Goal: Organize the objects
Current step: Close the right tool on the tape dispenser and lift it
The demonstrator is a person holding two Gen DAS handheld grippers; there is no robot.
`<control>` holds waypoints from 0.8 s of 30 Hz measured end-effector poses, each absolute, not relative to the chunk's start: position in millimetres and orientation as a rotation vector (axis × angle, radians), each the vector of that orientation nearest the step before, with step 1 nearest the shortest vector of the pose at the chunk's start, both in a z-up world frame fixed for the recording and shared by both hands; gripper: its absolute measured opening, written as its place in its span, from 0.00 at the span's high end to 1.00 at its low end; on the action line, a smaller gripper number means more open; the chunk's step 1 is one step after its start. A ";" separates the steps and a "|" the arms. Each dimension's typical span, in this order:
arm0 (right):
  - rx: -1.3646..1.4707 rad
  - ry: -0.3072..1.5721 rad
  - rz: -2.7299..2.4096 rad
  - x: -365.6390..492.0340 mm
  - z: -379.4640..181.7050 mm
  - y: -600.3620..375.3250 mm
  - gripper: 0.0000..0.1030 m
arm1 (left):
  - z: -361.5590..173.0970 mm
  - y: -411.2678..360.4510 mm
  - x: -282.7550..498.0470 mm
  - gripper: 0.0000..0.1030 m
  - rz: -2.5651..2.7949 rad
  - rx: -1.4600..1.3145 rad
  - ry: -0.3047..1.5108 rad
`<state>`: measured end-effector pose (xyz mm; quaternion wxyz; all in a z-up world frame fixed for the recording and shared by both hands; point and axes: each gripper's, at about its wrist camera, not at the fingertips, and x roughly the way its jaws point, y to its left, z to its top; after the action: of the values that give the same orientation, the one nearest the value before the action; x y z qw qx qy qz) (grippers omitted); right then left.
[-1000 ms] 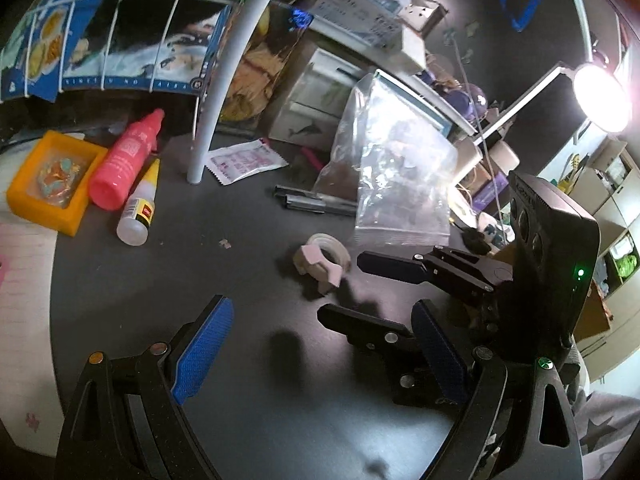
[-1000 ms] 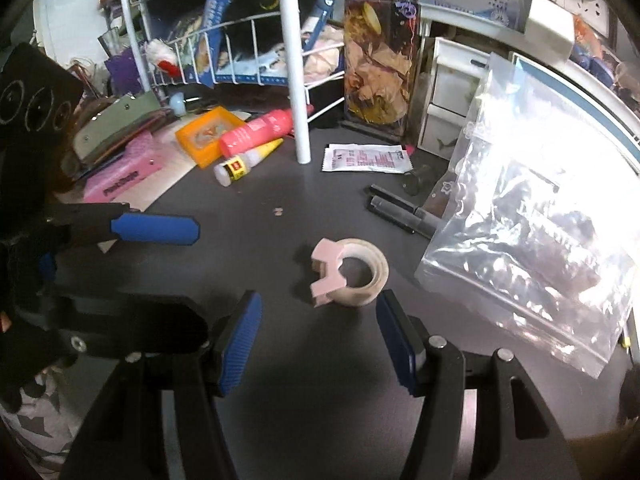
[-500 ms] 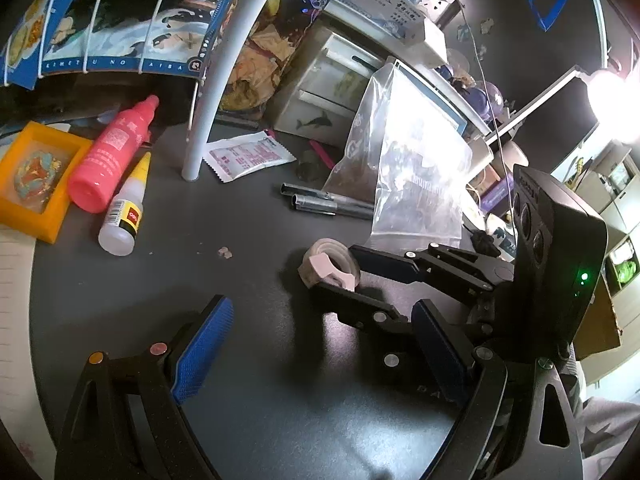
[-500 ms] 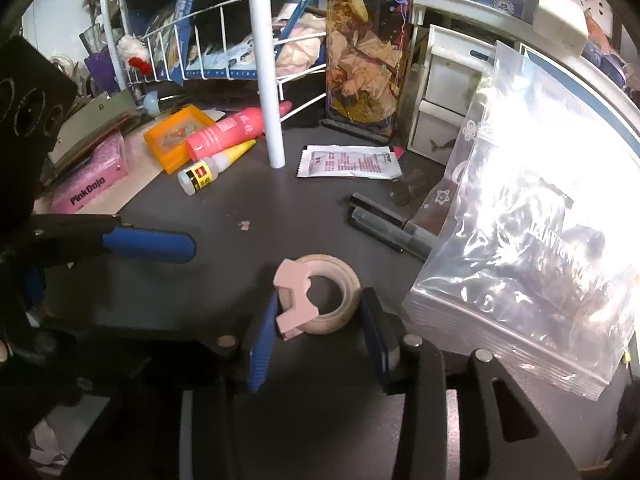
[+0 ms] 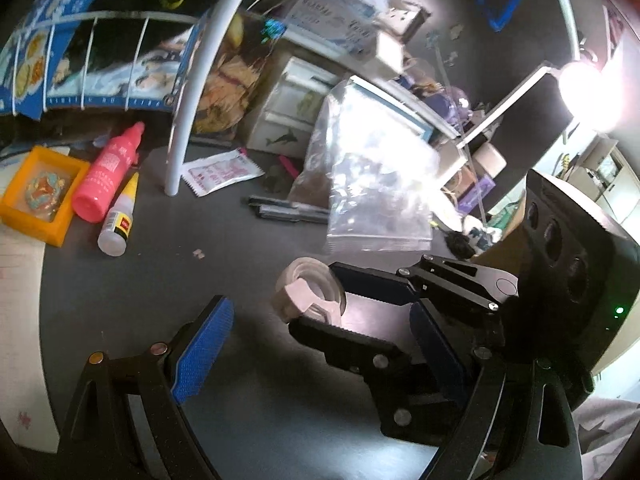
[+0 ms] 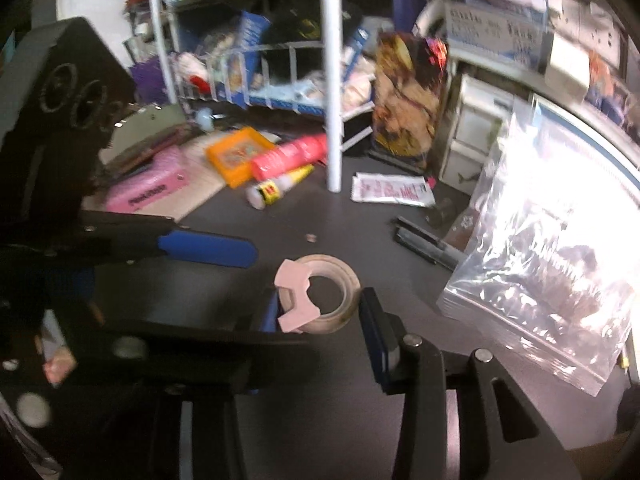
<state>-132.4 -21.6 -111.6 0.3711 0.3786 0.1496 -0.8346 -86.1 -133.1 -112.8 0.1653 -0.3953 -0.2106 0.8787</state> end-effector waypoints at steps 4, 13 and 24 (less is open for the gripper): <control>0.905 0.383 -2.147 -111.5 -90.5 -17.4 0.64 | -95.8 -124.8 -70.4 0.16 2.507 -1.060 -0.584; 0.775 0.385 -2.176 -66.6 -51.2 1.5 0.64 | -57.7 -97.7 -38.7 0.33 2.515 -0.939 -0.518; 0.650 0.366 -2.254 -27.6 -13.2 54.1 0.64 | -20.4 -43.6 -23.1 0.39 2.511 -0.856 -0.403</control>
<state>-27.6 54.1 -13.2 0.3744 0.2538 0.1431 -0.8803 -23.1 -43.6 -20.4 0.2269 -0.3107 -0.1462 0.9114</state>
